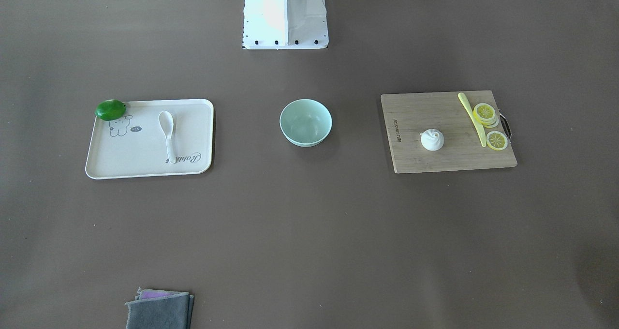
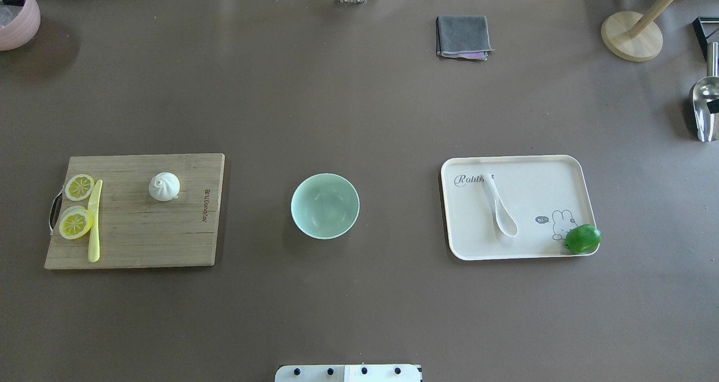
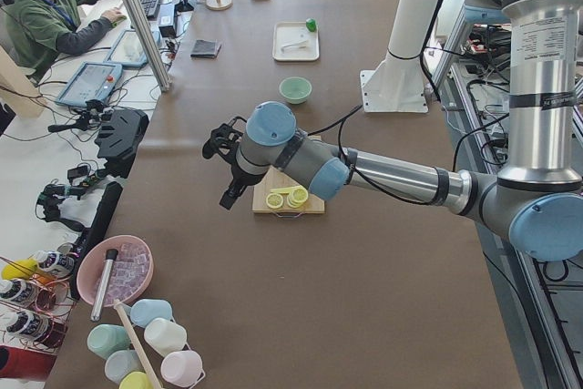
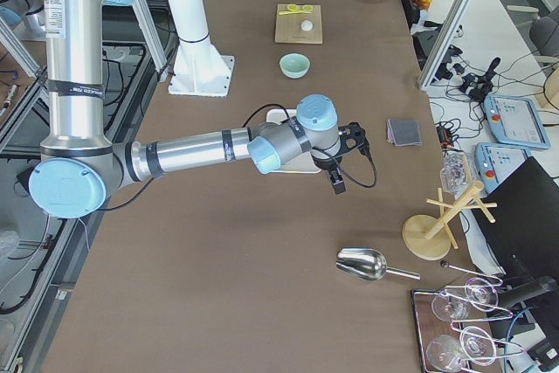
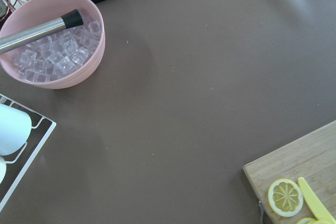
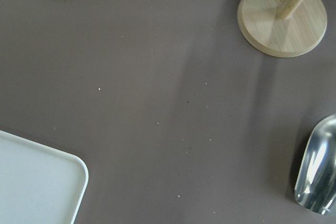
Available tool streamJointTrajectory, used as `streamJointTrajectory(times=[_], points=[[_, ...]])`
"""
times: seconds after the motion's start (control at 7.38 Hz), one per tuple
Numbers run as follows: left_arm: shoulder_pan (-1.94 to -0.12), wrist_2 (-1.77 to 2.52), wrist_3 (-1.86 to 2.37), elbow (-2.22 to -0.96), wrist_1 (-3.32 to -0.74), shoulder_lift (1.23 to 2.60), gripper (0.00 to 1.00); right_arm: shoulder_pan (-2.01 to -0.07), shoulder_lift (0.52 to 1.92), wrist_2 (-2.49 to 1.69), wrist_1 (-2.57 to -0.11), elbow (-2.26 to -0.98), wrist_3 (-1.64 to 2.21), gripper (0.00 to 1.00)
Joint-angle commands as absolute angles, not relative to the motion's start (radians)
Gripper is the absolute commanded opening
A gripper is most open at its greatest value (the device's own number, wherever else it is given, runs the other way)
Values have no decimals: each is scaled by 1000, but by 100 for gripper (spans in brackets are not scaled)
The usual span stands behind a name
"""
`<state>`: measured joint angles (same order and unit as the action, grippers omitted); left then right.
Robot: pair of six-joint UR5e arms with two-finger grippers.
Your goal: Put spoon and bun in bowl
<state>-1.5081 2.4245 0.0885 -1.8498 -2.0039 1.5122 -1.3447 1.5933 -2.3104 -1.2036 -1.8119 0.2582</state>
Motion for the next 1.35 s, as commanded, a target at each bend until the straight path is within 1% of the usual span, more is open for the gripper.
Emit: streamJointTrajectory(times=[0.0,0.14,0.27,0.41,0.54,0.81,0.95,1.22], points=[[-1342,2416,335,-1850,-2136,1540,97,-1148,1559,-2171,-1200,-1873,534,100],[-1263,2369,398,-1865,-2140,1549,97,-1029,1552,-2072,-1200,-1911,674,100],[-1221,2335,432,-1881,-2140,1557,97,-911,1530,-1968,-1200,-1920,786,100],[-1218,2333,439,-1881,-2141,1563,97,-797,1504,-1862,-1200,-1914,860,100],[-1218,2333,437,-1879,-2141,1563,97,-708,1462,-1786,-1201,-1896,865,99],[-1218,2333,436,-1881,-2151,1565,97,-615,1392,-1743,-1200,-1835,864,98],[-1218,2333,436,-1878,-2158,1565,97,-598,1387,-1740,-1198,-1824,861,94],[-1218,2333,434,-1878,-2158,1565,97,-578,1387,-1735,-1198,-1804,854,81]])
